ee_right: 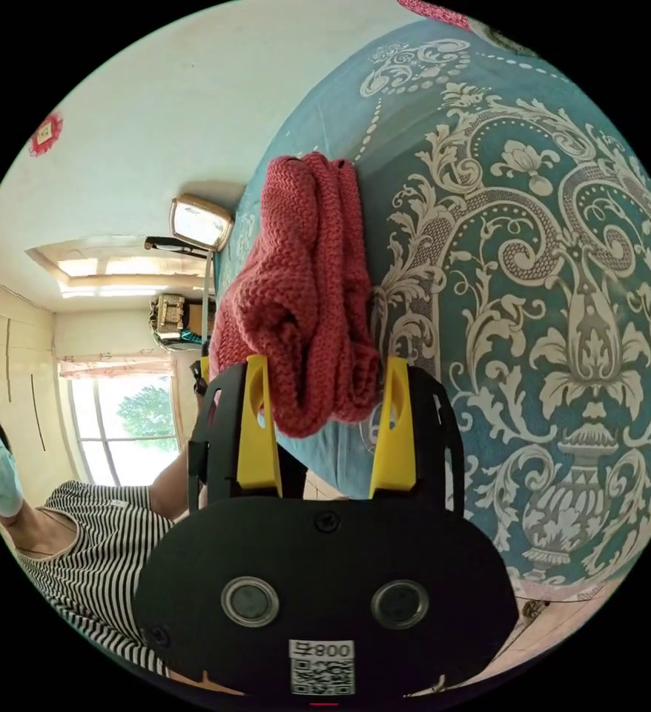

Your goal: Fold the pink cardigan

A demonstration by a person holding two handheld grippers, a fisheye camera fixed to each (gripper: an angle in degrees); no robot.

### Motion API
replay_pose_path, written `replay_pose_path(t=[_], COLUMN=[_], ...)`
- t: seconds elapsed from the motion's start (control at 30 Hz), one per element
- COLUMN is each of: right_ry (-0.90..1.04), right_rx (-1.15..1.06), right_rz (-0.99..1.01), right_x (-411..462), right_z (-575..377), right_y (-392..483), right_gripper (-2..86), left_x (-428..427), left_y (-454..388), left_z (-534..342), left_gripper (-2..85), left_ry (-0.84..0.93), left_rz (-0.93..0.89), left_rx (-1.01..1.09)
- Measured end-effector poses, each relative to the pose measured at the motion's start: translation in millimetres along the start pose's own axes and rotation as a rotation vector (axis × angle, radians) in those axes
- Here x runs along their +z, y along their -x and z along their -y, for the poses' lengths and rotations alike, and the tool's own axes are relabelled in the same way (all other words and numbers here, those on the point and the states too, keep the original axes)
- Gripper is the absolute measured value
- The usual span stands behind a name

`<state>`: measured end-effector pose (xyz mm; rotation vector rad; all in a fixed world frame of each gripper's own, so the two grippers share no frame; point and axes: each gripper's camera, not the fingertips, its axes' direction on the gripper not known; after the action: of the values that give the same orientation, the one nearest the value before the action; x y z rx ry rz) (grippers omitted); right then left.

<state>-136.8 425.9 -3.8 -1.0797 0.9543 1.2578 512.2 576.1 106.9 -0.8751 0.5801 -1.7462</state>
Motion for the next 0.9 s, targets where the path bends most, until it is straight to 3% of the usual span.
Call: replay_pose_path(t=[0.17,0.4,0.9], right_ry=[0.029,0.041,0.001], right_rx=[0.025,0.06,0.055], right_rz=[0.163,0.247,0.426], right_x=[-25.3,-66.1,-223.0], right_z=[0.4,-18.4,-110.3], right_y=[-48.9,-78.2,-130.9], right_gripper=[17.8,14.1,12.6], left_x=[7.7,11.4,56.3], left_y=[-10.8,-52.7,-245.8], left_z=[24.7,29.6,53.7], left_gripper=[23.2,20.5,20.1], left_ry=[0.06,0.019,0.128], left_rz=[-0.01,-0.042,-0.002], left_rx=[-0.009,0.007,0.032])
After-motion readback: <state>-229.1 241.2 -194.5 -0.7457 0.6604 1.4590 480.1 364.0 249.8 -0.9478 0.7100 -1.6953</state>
